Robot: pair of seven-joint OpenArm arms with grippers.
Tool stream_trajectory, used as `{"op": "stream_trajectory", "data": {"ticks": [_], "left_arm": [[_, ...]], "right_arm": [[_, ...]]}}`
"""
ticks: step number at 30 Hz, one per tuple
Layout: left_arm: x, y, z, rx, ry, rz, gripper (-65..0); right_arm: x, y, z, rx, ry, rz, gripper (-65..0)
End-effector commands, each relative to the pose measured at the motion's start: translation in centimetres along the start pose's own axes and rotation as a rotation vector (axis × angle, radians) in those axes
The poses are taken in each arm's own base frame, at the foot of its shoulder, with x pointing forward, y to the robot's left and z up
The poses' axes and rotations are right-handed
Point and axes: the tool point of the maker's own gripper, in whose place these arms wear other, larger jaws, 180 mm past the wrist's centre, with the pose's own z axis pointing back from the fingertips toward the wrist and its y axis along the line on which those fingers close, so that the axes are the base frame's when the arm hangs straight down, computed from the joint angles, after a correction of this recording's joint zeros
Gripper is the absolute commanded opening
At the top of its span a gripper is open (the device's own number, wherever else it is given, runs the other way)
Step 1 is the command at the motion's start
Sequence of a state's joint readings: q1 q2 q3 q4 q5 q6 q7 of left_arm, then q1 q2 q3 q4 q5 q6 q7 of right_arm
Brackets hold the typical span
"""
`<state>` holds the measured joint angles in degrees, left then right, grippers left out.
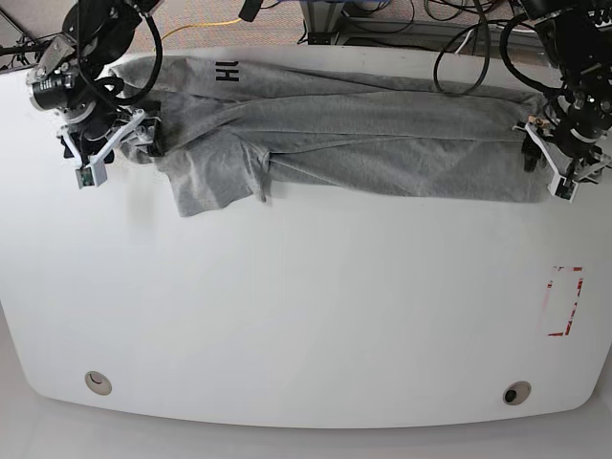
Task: Fold the T-shirt properly
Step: 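Lay the folded hem down and open both grippers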
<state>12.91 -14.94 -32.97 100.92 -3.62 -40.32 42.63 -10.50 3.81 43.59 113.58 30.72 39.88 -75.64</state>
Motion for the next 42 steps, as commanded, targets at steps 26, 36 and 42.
{"op": "stream_trajectory", "data": {"ticks": [26, 36, 42], "left_arm": [[-0.7, -5.0, -2.3, -0.142, 0.038, -0.036, -26.7], [-0.9, -5.3, -2.5, -0.149, 0.043, -0.032, -26.7], [-2.6, -5.7, -3.1, -0.170, 0.086, -0.003, -26.7]], "right_arm": [[5.0, 1.5, -11.4, 0.222, 0.075, -0.048, -11.9], [4.6, 4.2, -12.9, 0.287, 0.085, -0.017, -33.0], [4.7, 4.0, -12.7, 0.285, 0.081, -0.013, -64.7]]}}
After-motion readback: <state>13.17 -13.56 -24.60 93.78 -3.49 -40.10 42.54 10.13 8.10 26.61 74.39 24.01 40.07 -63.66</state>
